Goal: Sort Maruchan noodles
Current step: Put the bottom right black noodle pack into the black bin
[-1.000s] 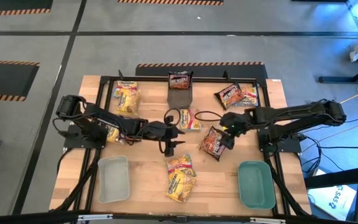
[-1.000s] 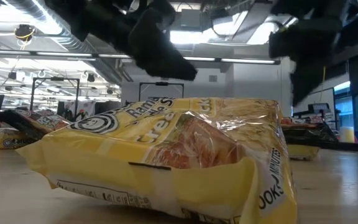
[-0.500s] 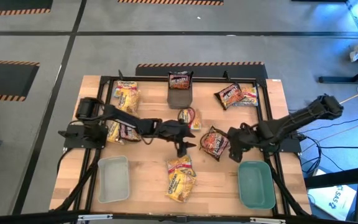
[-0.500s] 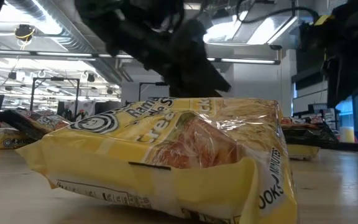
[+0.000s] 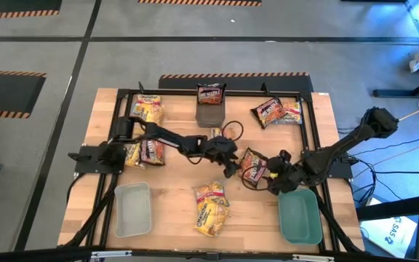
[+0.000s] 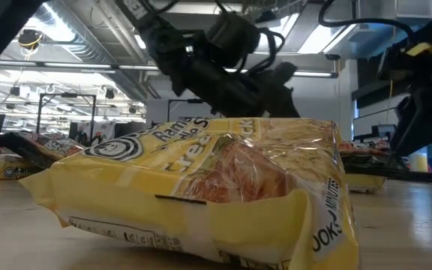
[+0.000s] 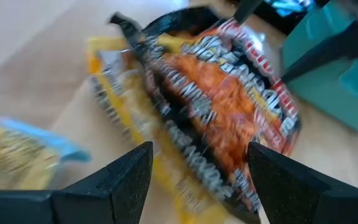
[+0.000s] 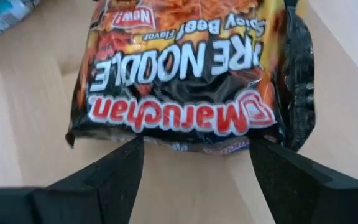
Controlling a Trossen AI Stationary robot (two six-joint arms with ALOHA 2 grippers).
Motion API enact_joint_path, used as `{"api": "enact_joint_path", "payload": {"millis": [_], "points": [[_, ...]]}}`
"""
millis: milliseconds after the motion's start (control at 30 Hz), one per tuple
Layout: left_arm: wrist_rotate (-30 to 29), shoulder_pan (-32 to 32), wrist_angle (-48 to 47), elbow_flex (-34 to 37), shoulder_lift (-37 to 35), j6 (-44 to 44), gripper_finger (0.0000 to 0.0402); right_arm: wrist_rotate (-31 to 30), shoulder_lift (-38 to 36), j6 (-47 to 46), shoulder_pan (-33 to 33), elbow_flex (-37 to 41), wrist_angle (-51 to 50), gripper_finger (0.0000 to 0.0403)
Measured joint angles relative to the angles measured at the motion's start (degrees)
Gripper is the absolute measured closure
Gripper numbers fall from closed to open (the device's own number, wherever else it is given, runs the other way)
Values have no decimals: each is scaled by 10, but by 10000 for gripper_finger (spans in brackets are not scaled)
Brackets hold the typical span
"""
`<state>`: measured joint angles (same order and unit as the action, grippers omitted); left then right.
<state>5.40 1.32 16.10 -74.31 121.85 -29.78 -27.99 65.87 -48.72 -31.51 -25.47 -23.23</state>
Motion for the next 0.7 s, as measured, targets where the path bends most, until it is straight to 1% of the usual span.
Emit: {"api": "enact_joint_path", "payload": {"millis": [133, 333, 467, 567, 700], "points": [[14, 2, -7, -25, 16, -28, 147, -29, 0, 31, 0, 31, 69, 123], [12, 3, -9, -26, 17, -52, 149, -77, 0, 66, 0, 37, 94, 123], [12, 2, -9, -25, 17, -57, 152, -90, 0, 91, 0, 37, 104, 123], [12, 2, -7, -25, 17, -52, 164, -104, 0, 97, 0, 37, 108, 123], [5, 2, -7, -25, 17, -35, 191, -119, 0, 102, 0, 37, 108, 123]]}}
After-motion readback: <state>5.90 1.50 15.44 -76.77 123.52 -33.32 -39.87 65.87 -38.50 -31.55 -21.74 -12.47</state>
